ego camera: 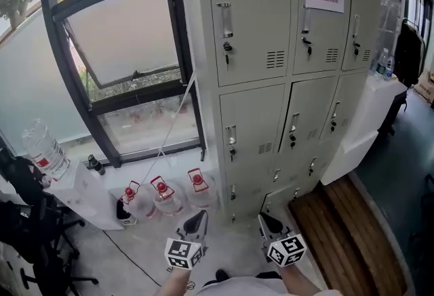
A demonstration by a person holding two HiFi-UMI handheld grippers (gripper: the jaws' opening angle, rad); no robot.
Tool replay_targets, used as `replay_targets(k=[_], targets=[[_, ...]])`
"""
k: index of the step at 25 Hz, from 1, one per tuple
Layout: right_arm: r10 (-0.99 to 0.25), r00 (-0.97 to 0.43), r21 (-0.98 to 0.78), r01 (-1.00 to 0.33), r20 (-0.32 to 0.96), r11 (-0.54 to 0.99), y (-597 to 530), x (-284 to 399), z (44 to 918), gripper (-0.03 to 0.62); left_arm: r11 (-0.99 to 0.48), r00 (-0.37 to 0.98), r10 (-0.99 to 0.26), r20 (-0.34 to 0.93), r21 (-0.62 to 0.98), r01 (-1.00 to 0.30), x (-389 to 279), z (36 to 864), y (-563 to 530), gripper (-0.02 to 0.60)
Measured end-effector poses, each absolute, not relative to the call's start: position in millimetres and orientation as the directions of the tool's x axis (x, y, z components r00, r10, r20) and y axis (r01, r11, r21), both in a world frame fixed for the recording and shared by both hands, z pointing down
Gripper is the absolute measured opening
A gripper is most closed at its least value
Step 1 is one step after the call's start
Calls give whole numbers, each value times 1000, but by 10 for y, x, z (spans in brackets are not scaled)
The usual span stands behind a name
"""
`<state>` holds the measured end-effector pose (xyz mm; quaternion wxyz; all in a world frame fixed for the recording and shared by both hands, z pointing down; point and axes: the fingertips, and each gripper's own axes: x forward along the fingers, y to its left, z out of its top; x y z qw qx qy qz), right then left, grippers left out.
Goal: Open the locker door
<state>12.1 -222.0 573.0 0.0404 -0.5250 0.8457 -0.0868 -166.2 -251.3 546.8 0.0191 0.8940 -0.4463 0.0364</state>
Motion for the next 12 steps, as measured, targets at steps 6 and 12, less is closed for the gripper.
replay_targets(k=[6,12], targets=[[-901,-434,-136,-894,17,428,-2717,-114,5542,14,-605,605,-795,52,14,-796,-1981,5369,-2964,8],[-894,-447,-118,-889,11,443,-2990,-211,5459,14,-597,596,-801,56,-8,-802,-2092,5326,-3137,8]])
